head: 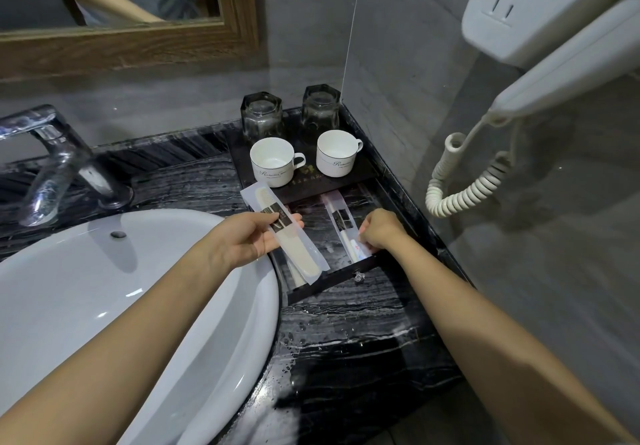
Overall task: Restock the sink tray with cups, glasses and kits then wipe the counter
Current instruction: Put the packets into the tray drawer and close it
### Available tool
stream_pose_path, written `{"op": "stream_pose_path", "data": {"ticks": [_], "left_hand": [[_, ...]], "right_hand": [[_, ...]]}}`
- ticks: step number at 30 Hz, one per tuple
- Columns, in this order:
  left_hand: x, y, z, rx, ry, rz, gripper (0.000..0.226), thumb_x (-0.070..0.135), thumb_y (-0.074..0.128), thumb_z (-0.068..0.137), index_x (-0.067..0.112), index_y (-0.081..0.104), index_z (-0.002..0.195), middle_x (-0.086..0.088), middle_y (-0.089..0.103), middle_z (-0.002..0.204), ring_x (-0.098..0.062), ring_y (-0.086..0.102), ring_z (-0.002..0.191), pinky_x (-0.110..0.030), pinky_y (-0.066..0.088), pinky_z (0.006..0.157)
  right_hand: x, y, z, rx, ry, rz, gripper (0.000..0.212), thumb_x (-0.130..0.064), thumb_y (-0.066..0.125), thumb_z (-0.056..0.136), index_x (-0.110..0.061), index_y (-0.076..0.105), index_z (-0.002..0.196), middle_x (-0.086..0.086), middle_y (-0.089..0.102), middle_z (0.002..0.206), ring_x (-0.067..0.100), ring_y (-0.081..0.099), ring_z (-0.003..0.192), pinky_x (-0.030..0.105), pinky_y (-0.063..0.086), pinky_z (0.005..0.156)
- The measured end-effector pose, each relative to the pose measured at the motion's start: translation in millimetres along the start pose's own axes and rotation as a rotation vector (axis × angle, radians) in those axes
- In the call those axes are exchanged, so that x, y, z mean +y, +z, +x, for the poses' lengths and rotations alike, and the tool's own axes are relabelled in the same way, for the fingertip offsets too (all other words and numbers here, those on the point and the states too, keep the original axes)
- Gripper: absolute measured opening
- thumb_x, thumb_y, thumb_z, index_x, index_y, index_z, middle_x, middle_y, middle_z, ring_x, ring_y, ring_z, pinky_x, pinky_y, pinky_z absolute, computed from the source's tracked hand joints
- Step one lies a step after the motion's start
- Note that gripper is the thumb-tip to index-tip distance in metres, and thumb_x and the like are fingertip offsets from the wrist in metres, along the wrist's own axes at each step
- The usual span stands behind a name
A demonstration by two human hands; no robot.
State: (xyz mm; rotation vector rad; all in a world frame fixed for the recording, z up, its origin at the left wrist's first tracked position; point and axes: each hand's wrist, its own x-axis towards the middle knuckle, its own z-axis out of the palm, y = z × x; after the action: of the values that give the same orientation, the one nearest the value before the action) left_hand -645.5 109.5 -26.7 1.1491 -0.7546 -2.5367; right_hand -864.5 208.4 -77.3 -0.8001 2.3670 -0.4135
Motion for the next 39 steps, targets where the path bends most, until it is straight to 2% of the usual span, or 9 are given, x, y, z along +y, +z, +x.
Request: {"op": "stream_pose_path", "data": {"ticks": [5, 10, 12, 17, 24, 28, 34, 37, 39], "left_hand": [[2.7, -6.8, 2.3, 0.005, -0.004, -0.006, 0.031, -0.001, 0.039, 0.091, -0.009, 0.05, 0.119, -0.02, 0.071, 0.098, -0.03, 0.071, 0.085, -0.039, 0.06, 0.072], [4.5, -11.8, 2.0, 0.018, 0.012, 0.007, 0.026, -0.001, 0.043, 0.089, -0.007, 0.055, 0.111, -0.02, 0.068, 0.109, -0.03, 0.07, 0.091, -0.04, 0.057, 0.078], [3.8, -8.8, 2.0, 0.014, 0.023, 0.018, 0.022, -0.001, 0.045, 0.089, -0.006, 0.059, 0.105, -0.019, 0.071, 0.101, -0.028, 0.071, 0.087, -0.04, 0.057, 0.079], [-0.9, 11.5, 5.5, -0.014, 0.127, 0.049, 0.017, 0.0, 0.045, 0.091, -0.001, 0.061, 0.097, -0.01, 0.075, 0.075, -0.018, 0.073, 0.072, -0.031, 0.058, 0.072], [-5.4, 25.3, 4.5, -0.053, 0.197, 0.078, 0.018, 0.0, 0.044, 0.091, 0.002, 0.061, 0.096, -0.006, 0.075, 0.073, -0.015, 0.072, 0.07, -0.027, 0.06, 0.064], [-6.6, 24.1, 3.6, 0.005, 0.204, 0.096, 0.015, 0.001, 0.048, 0.09, 0.003, 0.062, 0.093, -0.004, 0.075, 0.071, -0.013, 0.072, 0.068, -0.025, 0.059, 0.062], [-5.8, 12.9, 4.7, 0.131, 0.209, 0.065, 0.01, -0.003, 0.054, 0.086, 0.004, 0.062, 0.084, -0.002, 0.073, 0.063, -0.009, 0.071, 0.061, -0.02, 0.058, 0.056], [-7.4, 10.0, 6.0, 0.161, 0.176, 0.058, 0.009, -0.004, 0.056, 0.084, 0.0, 0.061, 0.091, -0.004, 0.073, 0.062, -0.011, 0.071, 0.061, -0.02, 0.058, 0.055], [-7.9, 9.7, 6.5, 0.189, 0.166, 0.02, 0.01, -0.006, 0.056, 0.084, -0.002, 0.062, 0.091, -0.007, 0.073, 0.061, -0.013, 0.071, 0.059, -0.022, 0.058, 0.054]], "right_hand": [[-0.8, -3.4, -3.2, -0.024, -0.015, -0.029, 0.01, 0.003, 0.056, 0.078, -0.001, 0.065, 0.074, 0.024, 0.071, 0.096, 0.036, 0.07, 0.087, 0.046, 0.059, 0.081], [-9.2, -14.3, -19.1, 0.09, -0.107, -0.162, 0.007, -0.011, 0.058, 0.084, -0.01, 0.063, 0.087, 0.011, 0.068, 0.101, 0.032, 0.066, 0.092, 0.035, 0.055, 0.077], [-17.6, -18.6, -29.3, 0.125, -0.228, -0.039, 0.008, -0.019, 0.06, 0.086, -0.012, 0.064, 0.087, 0.006, 0.067, 0.092, 0.026, 0.064, 0.085, 0.037, 0.054, 0.077], [-46.4, -14.9, -71.2, -0.259, -0.283, 0.429, 0.026, -0.021, 0.061, 0.09, 0.003, 0.066, 0.098, 0.007, 0.065, 0.079, 0.014, 0.06, 0.067, 0.024, 0.054, 0.067], [-53.8, -9.5, -90.7, -0.161, -0.304, 0.441, 0.014, -0.009, 0.065, 0.085, 0.002, 0.068, 0.092, 0.0, 0.06, 0.072, 0.011, 0.054, 0.068, 0.017, 0.043, 0.062], [-52.0, -13.6, -92.1, -0.177, -0.279, 0.475, 0.0, -0.008, 0.068, 0.083, -0.008, 0.068, 0.083, -0.004, 0.058, 0.065, 0.003, 0.051, 0.057, 0.009, 0.041, 0.053], [-42.5, -27.2, -88.5, -0.219, -0.188, 0.491, 0.014, -0.009, 0.072, 0.08, -0.003, 0.072, 0.092, -0.005, 0.061, 0.064, -0.006, 0.053, 0.044, 0.006, 0.037, 0.041], [-38.5, -32.2, -88.2, -0.262, -0.156, 0.455, 0.005, -0.011, 0.073, 0.079, -0.011, 0.071, 0.083, -0.001, 0.064, 0.068, 0.004, 0.057, 0.056, 0.011, 0.043, 0.045], [-35.5, -34.9, -86.6, -0.28, -0.145, 0.44, 0.004, -0.01, 0.073, 0.078, -0.013, 0.07, 0.078, 0.006, 0.07, 0.081, 0.014, 0.063, 0.07, 0.024, 0.054, 0.064]]}}
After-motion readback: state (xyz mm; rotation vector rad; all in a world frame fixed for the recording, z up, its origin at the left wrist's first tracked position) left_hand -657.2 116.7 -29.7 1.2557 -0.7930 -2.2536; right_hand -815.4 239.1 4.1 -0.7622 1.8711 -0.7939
